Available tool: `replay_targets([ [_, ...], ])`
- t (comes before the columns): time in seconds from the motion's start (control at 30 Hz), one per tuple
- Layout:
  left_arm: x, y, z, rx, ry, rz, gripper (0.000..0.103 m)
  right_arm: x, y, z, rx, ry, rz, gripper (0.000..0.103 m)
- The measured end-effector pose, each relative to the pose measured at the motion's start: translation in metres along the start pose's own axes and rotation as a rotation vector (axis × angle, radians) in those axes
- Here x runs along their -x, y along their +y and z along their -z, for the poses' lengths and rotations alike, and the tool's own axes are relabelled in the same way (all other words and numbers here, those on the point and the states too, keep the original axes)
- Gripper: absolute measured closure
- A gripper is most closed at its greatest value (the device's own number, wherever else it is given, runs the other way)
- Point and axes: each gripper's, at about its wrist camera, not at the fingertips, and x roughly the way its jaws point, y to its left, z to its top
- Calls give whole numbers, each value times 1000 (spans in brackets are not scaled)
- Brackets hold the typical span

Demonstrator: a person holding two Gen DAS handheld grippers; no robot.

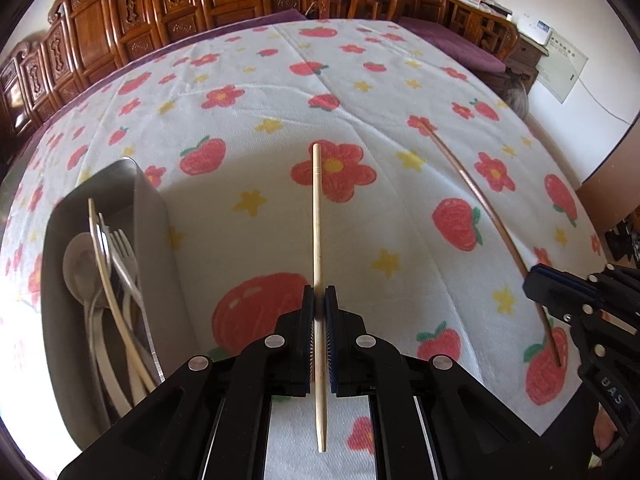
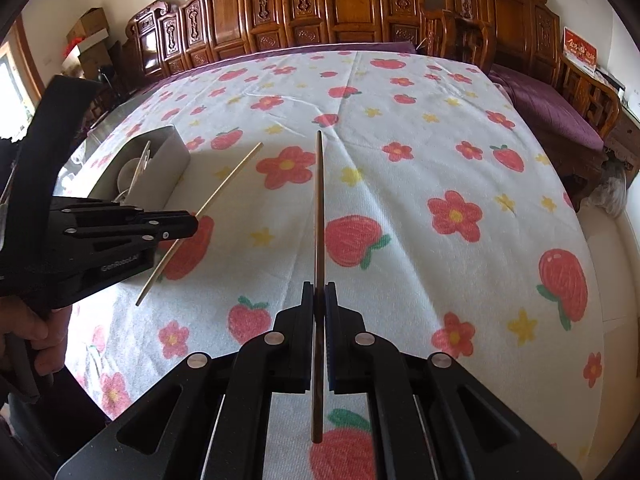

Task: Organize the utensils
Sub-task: 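Carry the light chopstick over the tray with the left tool while the right tool carries its chopstick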

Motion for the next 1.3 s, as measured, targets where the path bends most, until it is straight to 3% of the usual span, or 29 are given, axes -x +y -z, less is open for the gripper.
replay_targets([
  [0.43,70,30,1,20,-126,18,99,20,33,-21,31,-51,-12,97],
  [0.8,105,58,2,31,-191,12,99,32,52,-32,51,-79,-37,97],
  [1.1,119,76,5,35,-214,1,99,41,61,-39,58,-103,-58,97],
  [1.3,101,101,8,60,-182,-28,99,44,65,-41,66,-109,-73,97],
])
